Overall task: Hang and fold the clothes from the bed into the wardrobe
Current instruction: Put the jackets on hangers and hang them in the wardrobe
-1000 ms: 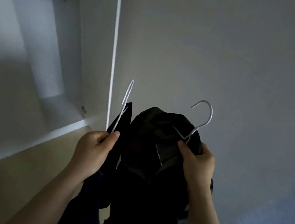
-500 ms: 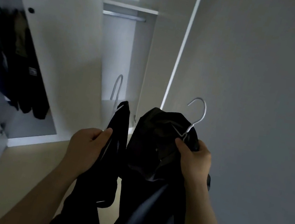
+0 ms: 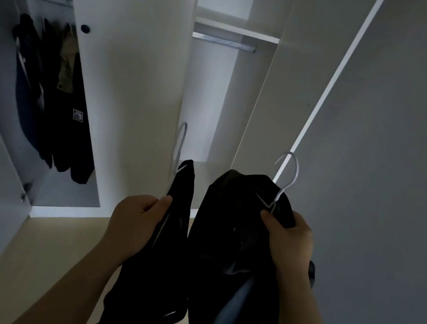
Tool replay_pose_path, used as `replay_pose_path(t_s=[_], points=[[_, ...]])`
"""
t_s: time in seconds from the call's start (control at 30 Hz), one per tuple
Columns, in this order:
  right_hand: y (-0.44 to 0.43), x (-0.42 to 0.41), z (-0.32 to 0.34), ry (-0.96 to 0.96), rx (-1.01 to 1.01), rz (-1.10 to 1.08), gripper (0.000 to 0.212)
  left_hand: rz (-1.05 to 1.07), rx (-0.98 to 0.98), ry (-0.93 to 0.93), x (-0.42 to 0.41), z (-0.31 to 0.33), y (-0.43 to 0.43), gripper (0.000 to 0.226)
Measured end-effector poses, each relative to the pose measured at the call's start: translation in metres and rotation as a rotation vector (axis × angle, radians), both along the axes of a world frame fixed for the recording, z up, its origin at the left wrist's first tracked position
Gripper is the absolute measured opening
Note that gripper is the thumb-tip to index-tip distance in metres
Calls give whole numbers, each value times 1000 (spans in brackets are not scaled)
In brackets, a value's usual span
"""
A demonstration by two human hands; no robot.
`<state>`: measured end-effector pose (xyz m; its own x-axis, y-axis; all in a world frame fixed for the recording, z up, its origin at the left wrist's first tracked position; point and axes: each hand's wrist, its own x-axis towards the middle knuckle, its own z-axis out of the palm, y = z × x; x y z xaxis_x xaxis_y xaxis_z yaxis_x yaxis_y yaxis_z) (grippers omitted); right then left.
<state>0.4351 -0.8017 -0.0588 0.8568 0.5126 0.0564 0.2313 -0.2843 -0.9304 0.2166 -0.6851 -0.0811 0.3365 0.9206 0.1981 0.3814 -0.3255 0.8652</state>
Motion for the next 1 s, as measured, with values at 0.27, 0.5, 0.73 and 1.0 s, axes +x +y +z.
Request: replay_pose_path(t_s=[0.27,0.5,0.73,1.0], points=[[80,38,7,0,-5,-8,21,-23,21,10,43,7,82,50],[160,95,-3,71,17,32,18,-4,11,55,97,4,159,51],[249,157,2,82,27,123,21,90,-28,-6,146,7,220,56],[337,196,5,63,6,195,23,110,-12,28,186,3,297,59]])
